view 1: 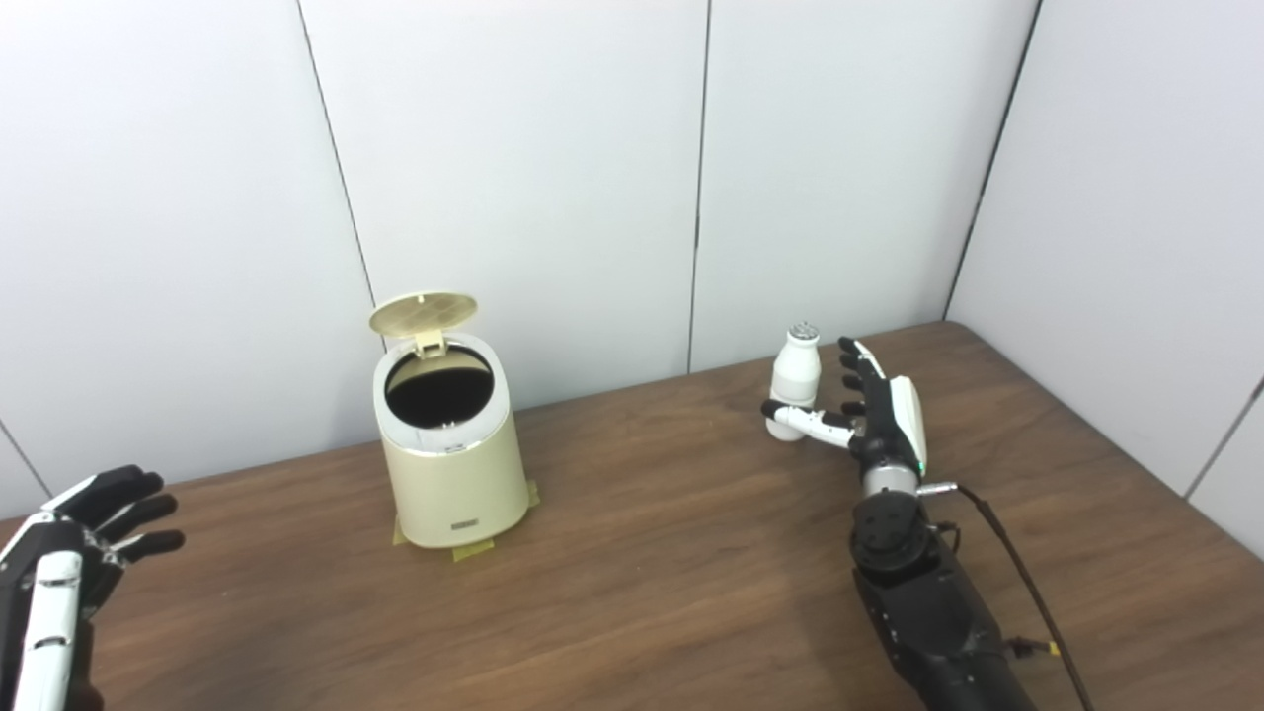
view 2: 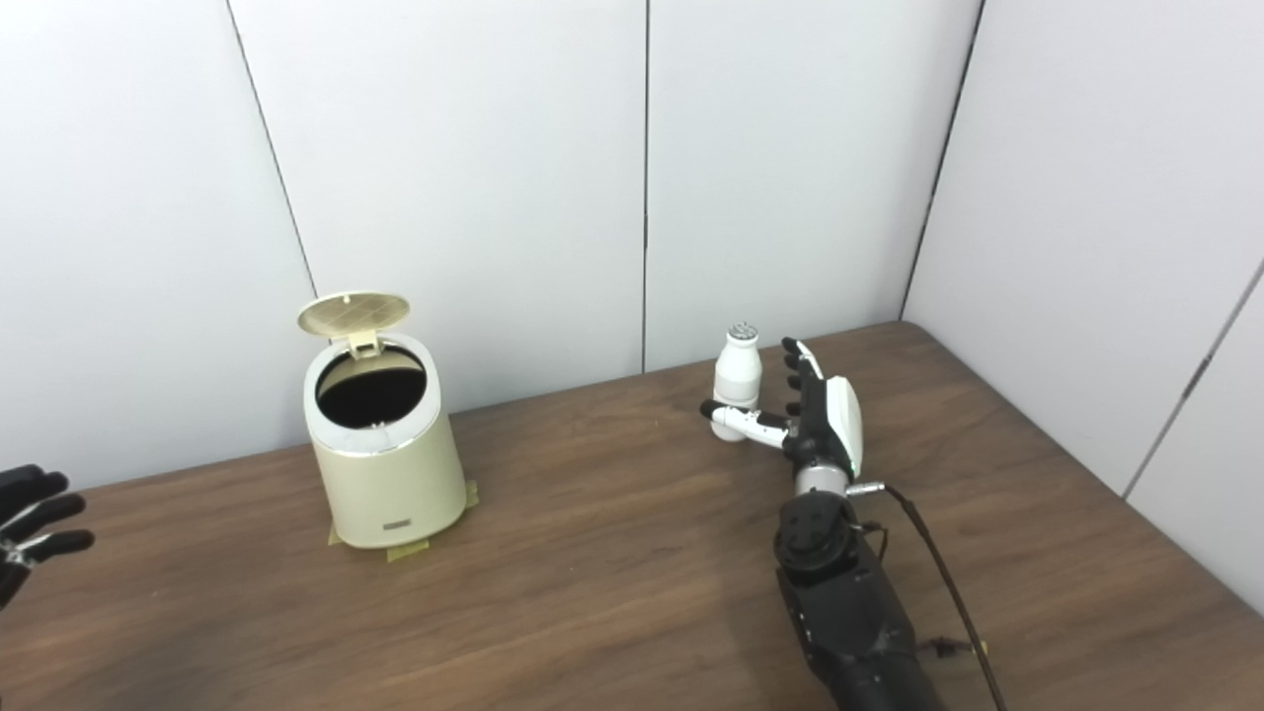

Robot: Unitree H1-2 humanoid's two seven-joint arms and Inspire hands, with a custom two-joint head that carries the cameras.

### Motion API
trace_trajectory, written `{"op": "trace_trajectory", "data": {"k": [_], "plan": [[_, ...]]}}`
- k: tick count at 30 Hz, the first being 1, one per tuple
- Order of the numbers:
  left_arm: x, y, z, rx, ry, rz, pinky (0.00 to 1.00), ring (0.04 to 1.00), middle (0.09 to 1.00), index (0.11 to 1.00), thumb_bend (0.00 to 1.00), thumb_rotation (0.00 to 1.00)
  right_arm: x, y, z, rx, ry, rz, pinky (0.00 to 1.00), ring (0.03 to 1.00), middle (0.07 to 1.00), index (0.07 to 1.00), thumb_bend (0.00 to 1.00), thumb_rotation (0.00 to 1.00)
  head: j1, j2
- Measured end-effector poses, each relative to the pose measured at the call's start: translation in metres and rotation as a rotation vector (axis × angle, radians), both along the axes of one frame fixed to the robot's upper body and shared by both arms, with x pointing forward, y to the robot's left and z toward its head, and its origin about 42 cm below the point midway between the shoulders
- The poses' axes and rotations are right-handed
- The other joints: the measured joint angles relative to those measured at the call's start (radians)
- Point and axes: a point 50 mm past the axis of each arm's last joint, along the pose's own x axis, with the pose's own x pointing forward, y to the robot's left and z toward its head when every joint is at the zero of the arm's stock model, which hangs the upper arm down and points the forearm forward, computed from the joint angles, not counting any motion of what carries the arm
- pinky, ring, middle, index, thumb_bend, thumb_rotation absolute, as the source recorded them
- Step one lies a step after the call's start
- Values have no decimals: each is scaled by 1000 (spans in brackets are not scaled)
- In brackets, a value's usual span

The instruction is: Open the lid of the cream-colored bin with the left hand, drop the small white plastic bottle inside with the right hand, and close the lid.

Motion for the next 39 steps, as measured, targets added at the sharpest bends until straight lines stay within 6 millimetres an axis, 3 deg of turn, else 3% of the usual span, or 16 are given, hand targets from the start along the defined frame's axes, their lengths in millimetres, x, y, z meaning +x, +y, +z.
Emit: {"op": "trace_trajectory", "data": {"k": [11,21,30,39], "plan": [[-2,-1,4,1,-14,-3,630,714,734,721,324,723,12,-8,-5,-20,17,0,591,713,780,830,889,277,8,0],[-2,-2,4,0,-14,-4,621,708,723,708,314,707,13,-6,-5,-21,15,5,655,765,811,836,865,257,15,5],[-2,-3,3,-1,-15,-6,631,712,726,706,328,702,12,-5,-2,-33,-40,-13,615,703,745,786,859,211,18,6],[-3,-3,5,3,-40,-8,643,717,730,709,316,704,12,-1,-2,-30,-57,-4,632,712,744,779,836,214,17,8]]}}
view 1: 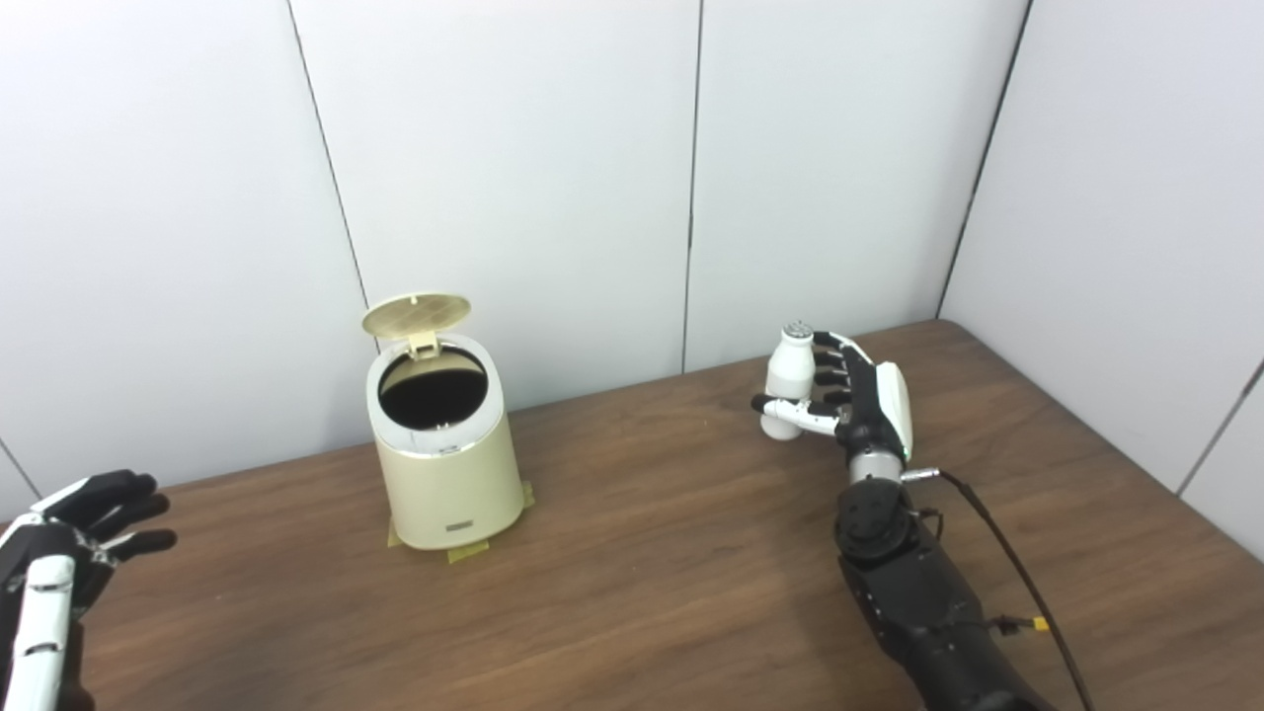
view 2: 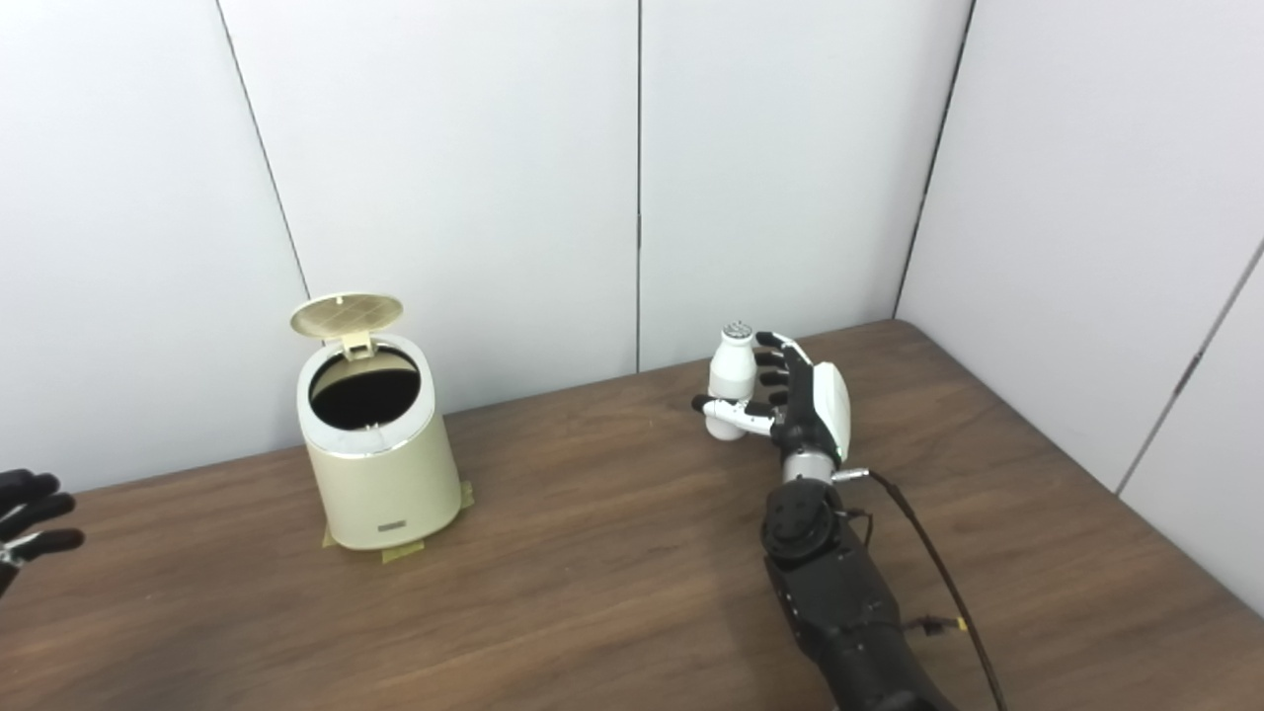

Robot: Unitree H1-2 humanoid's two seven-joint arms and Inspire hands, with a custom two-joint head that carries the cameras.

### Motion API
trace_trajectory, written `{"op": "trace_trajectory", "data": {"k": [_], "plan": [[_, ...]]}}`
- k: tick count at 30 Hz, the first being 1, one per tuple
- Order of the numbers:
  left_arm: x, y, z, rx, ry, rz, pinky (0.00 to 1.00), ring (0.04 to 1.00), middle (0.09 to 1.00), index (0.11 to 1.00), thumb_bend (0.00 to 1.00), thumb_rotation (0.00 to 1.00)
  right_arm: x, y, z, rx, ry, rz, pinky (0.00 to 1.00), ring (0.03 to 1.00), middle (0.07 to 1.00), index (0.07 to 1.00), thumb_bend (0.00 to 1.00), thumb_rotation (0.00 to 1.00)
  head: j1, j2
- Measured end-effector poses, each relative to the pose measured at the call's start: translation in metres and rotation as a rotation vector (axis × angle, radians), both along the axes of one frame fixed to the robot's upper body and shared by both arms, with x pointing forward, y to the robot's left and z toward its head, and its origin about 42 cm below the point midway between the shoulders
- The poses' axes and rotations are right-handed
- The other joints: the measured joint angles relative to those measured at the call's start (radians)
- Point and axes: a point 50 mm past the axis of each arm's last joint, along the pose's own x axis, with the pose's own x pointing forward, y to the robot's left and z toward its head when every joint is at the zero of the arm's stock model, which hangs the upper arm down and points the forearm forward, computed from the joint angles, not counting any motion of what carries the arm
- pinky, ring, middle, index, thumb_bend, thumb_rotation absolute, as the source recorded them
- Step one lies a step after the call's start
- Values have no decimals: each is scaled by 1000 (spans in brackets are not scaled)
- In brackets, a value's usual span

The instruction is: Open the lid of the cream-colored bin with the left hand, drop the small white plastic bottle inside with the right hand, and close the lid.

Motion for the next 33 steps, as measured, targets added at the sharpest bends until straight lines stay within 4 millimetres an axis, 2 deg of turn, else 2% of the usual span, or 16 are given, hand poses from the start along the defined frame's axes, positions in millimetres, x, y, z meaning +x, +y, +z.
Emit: {"op": "trace_trajectory", "data": {"k": [7,10,18,20,21,24,25,26,28,30,31,32,33], "plan": [[0,-1,0,1,-2,-2,638,721,732,709,314,709,1,4,5,-10,-27,21,622,708,746,775,836,216,5,0],[0,-1,0,0,-2,-1,639,722,735,711,314,708,1,6,5,4,-45,34,635,716,748,772,844,184,5,2],[0,-1,0,-1,0,1,638,716,730,708,300,714,2,13,1,46,-59,47,630,702,731,750,838,177,5,5],[0,-1,0,-1,0,0,635,714,729,707,298,712,2,13,0,46,-56,45,590,670,705,713,833,130,5,5],[0,-1,0,0,0,0,638,715,730,708,302,712,1,13,-1,45,-55,41,540,621,657,665,830,54,5,5],[0,-1,0,0,0,0,640,717,731,709,307,714,0,11,-6,36,-48,7,482,566,602,608,821,7,5,9],[-1,0,0,0,0,0,640,718,732,709,311,711,0,10,-7,29,-43,-1,506,615,650,575,758,26,5,11],[-1,-1,0,0,-1,0,642,719,733,710,310,709,-1,10,-8,18,-37,-10,538,664,697,533,640,72,5,11],[-2,-1,2,1,-7,-2,642,721,733,710,308,706,-1,9,-8,2,-24,-32,551,685,721,500,547,105,5,12],[-3,-2,5,2,-13,-3,644,723,735,710,305,705,-2,9,-8,-5,-17,-43,491,598,633,489,519,111,5,15],[-3,-2,5,2,-13,-3,645,723,735,710,305,705,-2,9,-9,-12,-13,-48,480,584,619,487,515,112,5,15],[-4,-2,6,3,-12,-4,647,725,735,709,302,704,-2,9,-8,-22,-12,-51,469,555,569,465,518,45,5,17],[-4,-2,7,3,-10,-5,649,727,736,710,299,704,-2,9,-8,-31,-12,-52,469,553,557,456,518,23,5,18]]}}
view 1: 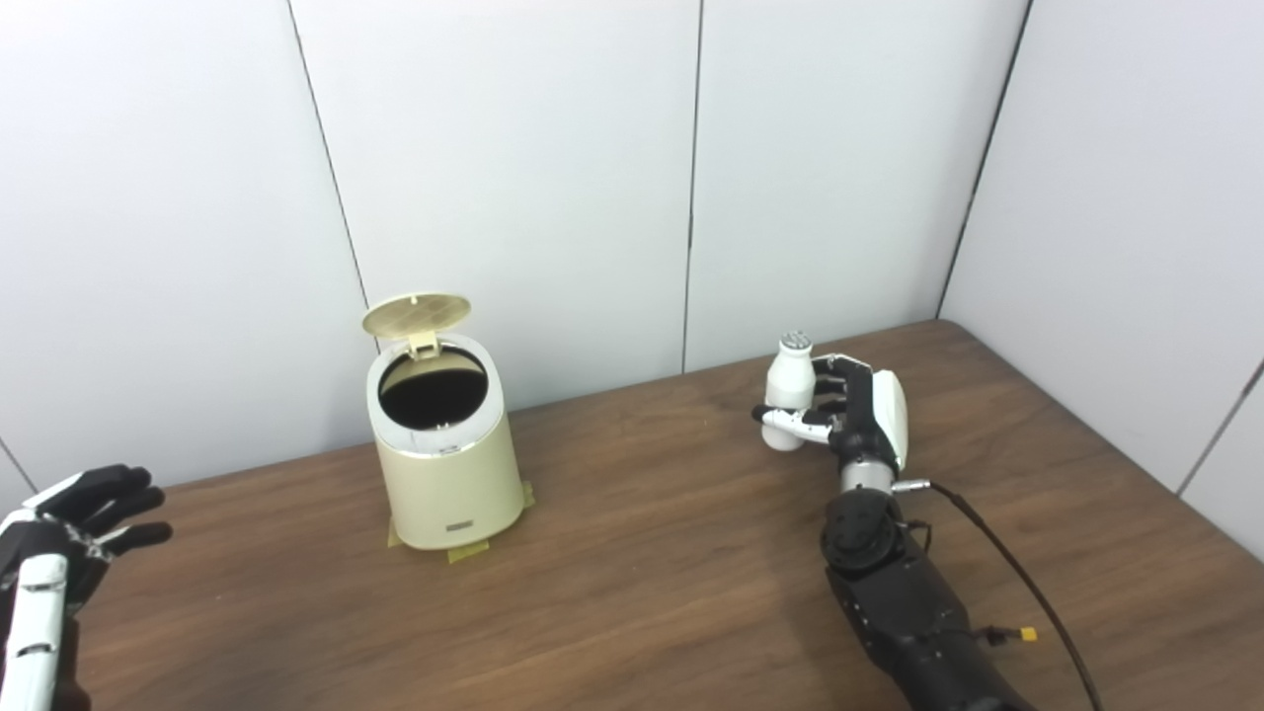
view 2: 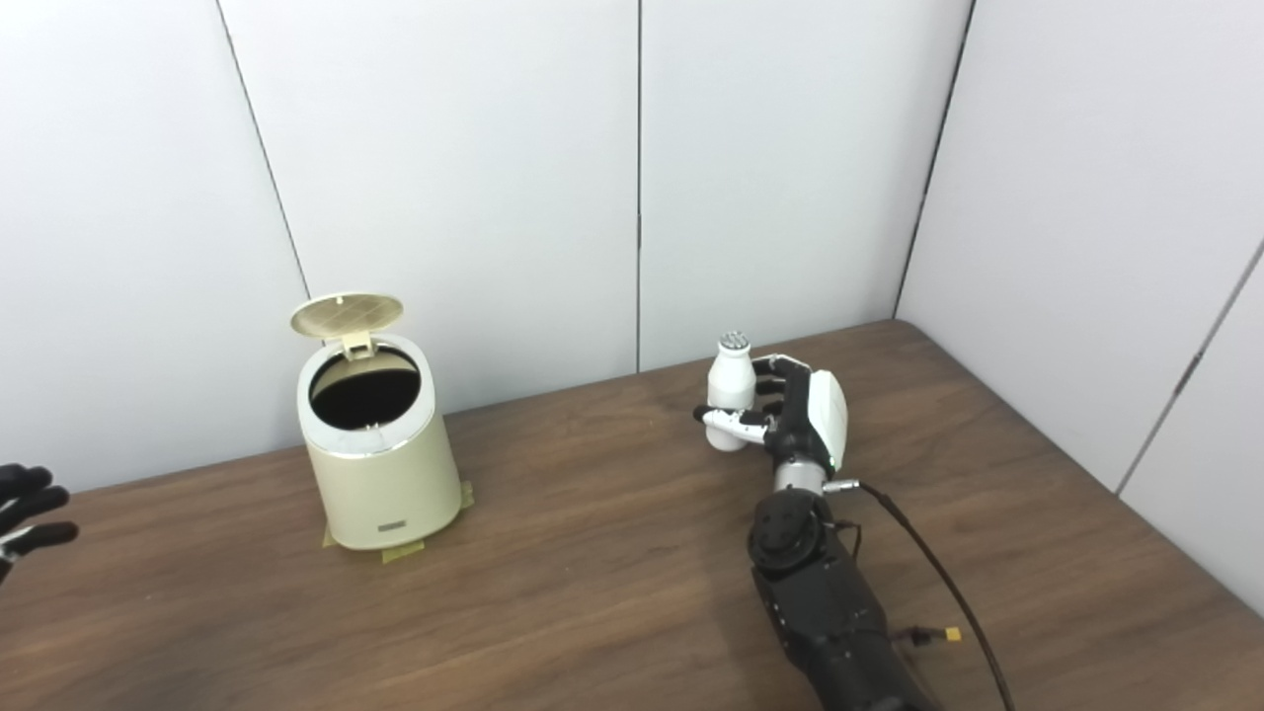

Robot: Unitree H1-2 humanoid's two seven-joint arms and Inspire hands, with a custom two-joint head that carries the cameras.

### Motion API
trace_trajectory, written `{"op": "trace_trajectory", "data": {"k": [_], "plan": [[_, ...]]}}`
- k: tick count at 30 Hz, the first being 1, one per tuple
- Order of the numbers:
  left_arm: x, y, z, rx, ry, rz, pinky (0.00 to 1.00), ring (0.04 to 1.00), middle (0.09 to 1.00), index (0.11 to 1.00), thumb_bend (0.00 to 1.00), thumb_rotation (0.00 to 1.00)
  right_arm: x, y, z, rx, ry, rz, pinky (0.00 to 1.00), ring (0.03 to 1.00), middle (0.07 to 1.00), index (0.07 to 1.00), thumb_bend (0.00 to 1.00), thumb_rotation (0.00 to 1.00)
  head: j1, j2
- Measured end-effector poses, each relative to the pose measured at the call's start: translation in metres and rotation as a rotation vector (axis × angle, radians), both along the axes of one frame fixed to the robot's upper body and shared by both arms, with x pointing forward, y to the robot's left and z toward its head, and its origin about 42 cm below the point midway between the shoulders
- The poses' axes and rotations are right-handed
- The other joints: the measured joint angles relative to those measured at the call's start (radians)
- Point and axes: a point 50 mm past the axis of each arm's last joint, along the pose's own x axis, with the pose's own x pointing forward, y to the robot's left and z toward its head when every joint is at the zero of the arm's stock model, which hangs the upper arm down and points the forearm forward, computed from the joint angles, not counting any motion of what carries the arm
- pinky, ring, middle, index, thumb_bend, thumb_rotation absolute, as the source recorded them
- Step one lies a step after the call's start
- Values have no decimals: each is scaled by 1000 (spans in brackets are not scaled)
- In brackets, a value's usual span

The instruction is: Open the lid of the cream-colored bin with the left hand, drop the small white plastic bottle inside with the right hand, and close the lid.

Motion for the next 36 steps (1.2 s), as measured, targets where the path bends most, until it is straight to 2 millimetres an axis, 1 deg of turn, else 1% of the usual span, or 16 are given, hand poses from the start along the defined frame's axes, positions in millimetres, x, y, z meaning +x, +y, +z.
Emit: {"op": "trace_trajectory", "data": {"k": [1,3,8,10,12,15,16,18,23,27,31,32,36], "plan": [[0,0,0,0,3,0,653,728,736,710,299,705,0,0,0,-9,-1,-3,470,556,553,452,517,11,0,0],[0,0,-1,0,7,0,656,729,736,710,297,705,0,0,1,-14,4,-12,412,470,537,463,515,2,0,0],[-2,0,-2,1,13,0,659,731,735,711,309,705,1,-2,5,-51,31,-20,364,426,506,495,517,0,0,0],[-2,0,-2,1,14,0,663,733,736,713,309,722,1,-4,6,-60,36,-20,308,392,459,520,515,0,0,0],[-2,0,-2,2,14,-1,663,732,733,711,308,722,1,-4,5,-59,39,-14,277,381,440,527,514,0,0,2],[-2,0,-2,2,15,-3,657,728,730,710,304,719,0,-3,7,-53,40,5,325,400,469,518,516,0,5,-1],[-2,-1,-2,2,14,-3,658,727,729,709,307,711,-1,-2,7,-51,41,13,300,381,457,525,514,0,5,-2],[-2,-1,-2,2,15,-3,662,727,728,709,311,707,-2,-2,8,-47,49,27,293,377,447,530,513,0,5,-2],[-2,-2,-2,4,15,-7,666,730,727,711,318,721,-4,0,13,-16,50,56,360,413,481,511,517,0,2,-5],[-1,-3,-2,3,16,-9,668,726,722,709,325,719,-5,3,15,-9,41,72,355,408,484,507,517,0,9,-5],[-1,-4,-2,4,16,-12,667,726,724,711,332,717,-7,13,20,27,29,93,345,400,484,524,515,0,14,-5],[-1,-5,-2,5,16,-15,667,726,724,712,331,717,-7,15,20,38,31,98,366,414,484,512,517,0,21,-5],[-1,-5,-3,8,17,-17,667,731,724,716,324,732,-8,22,27,52,9,121,392,435,496,493,519,0,29,-2]]}}
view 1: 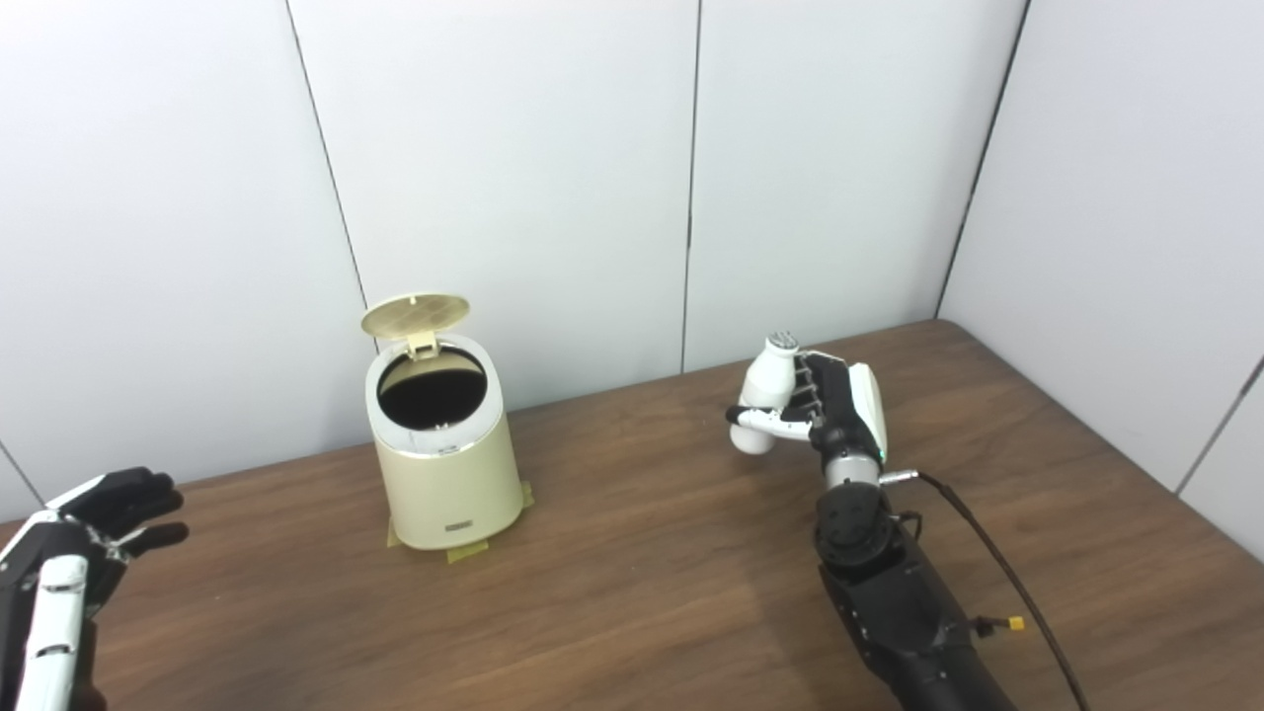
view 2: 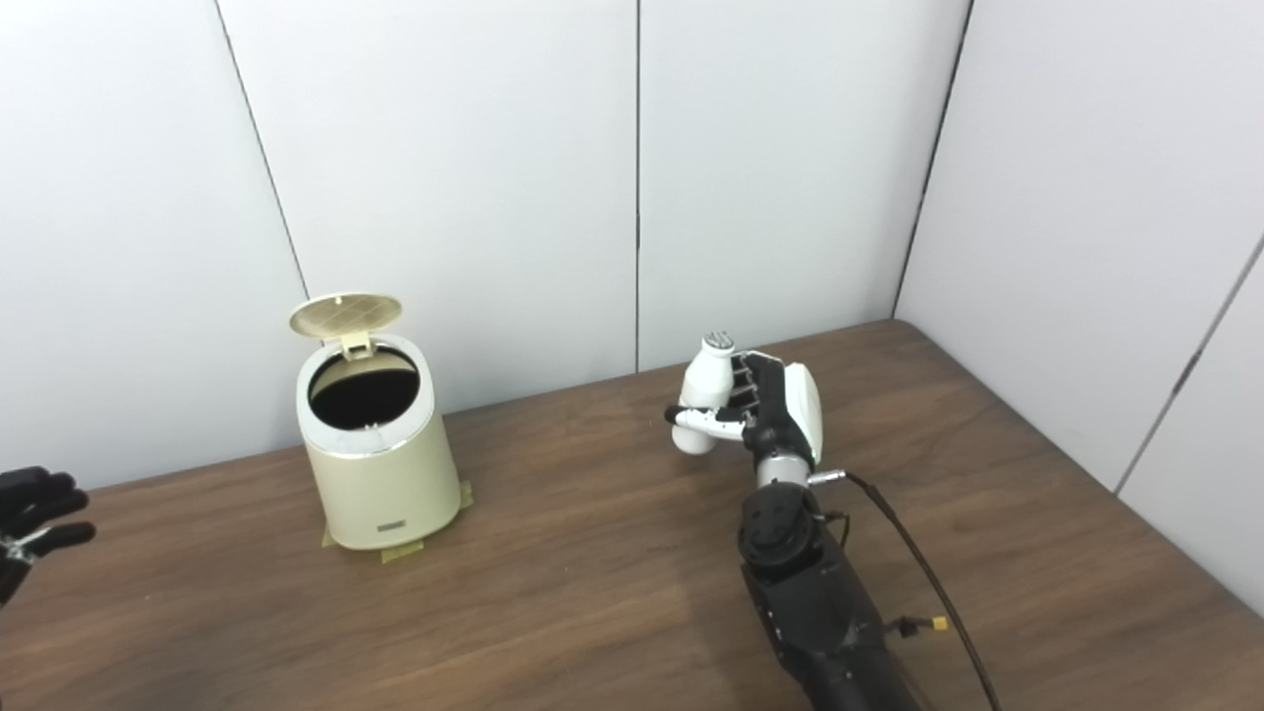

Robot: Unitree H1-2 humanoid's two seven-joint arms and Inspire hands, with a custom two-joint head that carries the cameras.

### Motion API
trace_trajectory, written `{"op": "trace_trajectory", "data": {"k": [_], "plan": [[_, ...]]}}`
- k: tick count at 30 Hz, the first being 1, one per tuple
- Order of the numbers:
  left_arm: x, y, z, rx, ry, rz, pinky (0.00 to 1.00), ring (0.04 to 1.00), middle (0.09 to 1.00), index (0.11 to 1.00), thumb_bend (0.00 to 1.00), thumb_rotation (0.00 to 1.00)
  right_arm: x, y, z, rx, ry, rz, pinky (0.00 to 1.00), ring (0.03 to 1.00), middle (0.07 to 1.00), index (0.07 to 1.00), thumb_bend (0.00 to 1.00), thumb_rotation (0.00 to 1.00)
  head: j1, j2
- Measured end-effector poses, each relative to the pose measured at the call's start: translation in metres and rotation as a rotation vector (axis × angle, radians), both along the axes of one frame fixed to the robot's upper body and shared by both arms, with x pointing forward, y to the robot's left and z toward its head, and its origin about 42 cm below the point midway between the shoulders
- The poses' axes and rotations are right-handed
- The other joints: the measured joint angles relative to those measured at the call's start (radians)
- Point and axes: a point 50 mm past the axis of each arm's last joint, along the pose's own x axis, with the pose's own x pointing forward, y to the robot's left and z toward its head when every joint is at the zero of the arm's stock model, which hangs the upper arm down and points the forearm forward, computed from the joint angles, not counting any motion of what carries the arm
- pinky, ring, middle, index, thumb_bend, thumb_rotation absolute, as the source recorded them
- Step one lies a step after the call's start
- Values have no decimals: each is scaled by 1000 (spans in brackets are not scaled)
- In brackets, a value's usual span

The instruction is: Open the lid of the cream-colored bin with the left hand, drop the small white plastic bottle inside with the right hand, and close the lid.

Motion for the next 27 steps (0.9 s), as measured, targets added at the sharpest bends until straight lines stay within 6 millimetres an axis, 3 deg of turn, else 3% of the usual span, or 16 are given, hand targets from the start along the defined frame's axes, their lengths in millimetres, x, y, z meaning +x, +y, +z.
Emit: {"op": "trace_trajectory", "data": {"k": [7,14,21,24,27], "plan": [[0,-2,0,0,1,-5,705,747,727,721,313,733,-2,23,27,31,-39,64,495,481,514,437,515,0,31,5],[-1,-6,2,31,-4,13,735,775,749,738,291,772,-8,48,41,64,-67,177,446,466,493,467,519,0,113,8],[-3,-15,6,46,-2,36,754,777,762,750,246,822,-17,57,54,64,-76,233,460,489,499,452,517,0,192,6],[-4,-18,8,47,-9,46,726,763,754,739,310,755,-19,62,62,55,-98,261,452,489,500,453,517,0,241,6],[-5,-24,9,41,-16,58,718,764,756,741,335,765,-20,68,68,36,-102,300,482,503,503,442,516,0,261,5]]}}
